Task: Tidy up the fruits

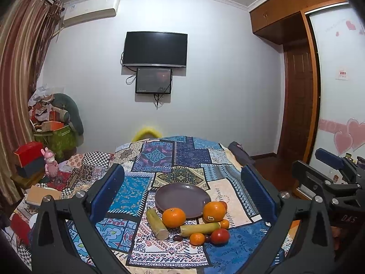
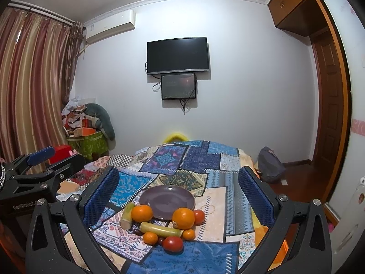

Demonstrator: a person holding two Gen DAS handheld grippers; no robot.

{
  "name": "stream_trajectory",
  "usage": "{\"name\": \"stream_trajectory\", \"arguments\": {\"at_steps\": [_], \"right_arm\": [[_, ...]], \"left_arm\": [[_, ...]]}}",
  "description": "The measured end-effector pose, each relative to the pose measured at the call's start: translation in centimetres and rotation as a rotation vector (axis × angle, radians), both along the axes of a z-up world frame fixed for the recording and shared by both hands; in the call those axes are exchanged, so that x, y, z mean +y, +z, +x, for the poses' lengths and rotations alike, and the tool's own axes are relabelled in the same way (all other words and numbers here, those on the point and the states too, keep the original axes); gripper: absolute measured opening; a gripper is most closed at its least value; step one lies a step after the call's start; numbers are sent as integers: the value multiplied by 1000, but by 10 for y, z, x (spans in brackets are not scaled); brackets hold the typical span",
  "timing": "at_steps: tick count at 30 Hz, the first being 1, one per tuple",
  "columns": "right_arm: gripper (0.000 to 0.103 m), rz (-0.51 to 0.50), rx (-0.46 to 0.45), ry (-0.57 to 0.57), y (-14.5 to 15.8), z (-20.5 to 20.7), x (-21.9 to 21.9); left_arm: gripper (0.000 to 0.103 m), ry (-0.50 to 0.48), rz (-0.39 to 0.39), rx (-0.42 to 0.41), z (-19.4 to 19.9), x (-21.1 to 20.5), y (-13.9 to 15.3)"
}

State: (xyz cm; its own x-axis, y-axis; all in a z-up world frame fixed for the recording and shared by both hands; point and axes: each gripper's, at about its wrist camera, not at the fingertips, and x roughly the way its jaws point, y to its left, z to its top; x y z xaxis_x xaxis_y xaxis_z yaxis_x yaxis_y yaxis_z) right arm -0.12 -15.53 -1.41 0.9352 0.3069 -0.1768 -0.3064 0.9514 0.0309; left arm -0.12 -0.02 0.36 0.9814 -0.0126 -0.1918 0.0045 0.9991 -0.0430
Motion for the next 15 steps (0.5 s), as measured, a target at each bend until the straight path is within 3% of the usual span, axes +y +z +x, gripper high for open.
{"name": "stream_trajectory", "arguments": {"at_steps": [15], "right_arm": [[103, 7, -4, -2, 0, 1, 0]], "left_arm": [[103, 0, 0, -4, -1, 1, 0]]}}
